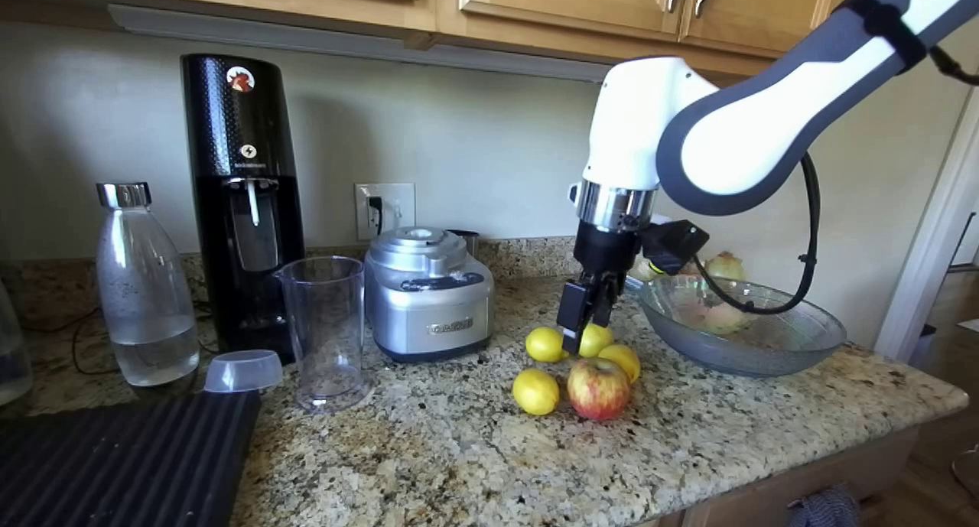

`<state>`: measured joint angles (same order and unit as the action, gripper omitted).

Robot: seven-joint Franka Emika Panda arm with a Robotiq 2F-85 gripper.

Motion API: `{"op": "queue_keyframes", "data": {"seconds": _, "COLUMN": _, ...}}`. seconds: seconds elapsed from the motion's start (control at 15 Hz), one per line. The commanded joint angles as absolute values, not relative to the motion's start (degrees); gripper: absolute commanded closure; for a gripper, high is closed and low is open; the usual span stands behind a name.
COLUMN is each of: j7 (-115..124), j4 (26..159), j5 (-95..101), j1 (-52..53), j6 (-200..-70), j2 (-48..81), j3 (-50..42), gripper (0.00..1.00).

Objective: Move the fruits from the bowl to the counter

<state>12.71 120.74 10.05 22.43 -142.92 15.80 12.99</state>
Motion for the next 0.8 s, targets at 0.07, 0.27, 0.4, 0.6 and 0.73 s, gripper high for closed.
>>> {"op": "queue_keyframes", "data": {"seconds": 0.07, "j7": 12.68, "j4": 122.62, "j5": 6.98, "j1": 20.78, "j6": -134.07, "j2": 6.40, "j3": 13.81, "gripper": 0.00}}
{"op": "queue_keyframes", "data": {"seconds": 0.27, "j7": 12.57, "j4": 123.07, "j5": 4.36, "j1": 19.46, "j6": -130.37, "j2": 2.14, "j3": 13.84, "gripper": 0.00}}
{"op": "queue_keyframes", "data": {"seconds": 0.4, "j7": 13.25, "j4": 123.50, "j5": 3.67, "j1": 18.72, "j6": -128.59, "j2": 0.07, "j3": 13.70, "gripper": 0.00}}
{"op": "queue_keyframes", "data": {"seconds": 0.6, "j7": 12.67, "j4": 120.52, "j5": 4.89, "j1": 18.78, "j6": -130.27, "j2": 3.67, "j3": 14.26, "gripper": 0.00}}
{"op": "queue_keyframes", "data": {"seconds": 0.73, "j7": 12.67, "j4": 120.52, "j5": 4.90, "j1": 18.88, "j6": -130.32, "j2": 4.27, "j3": 14.46, "gripper": 0.00}}
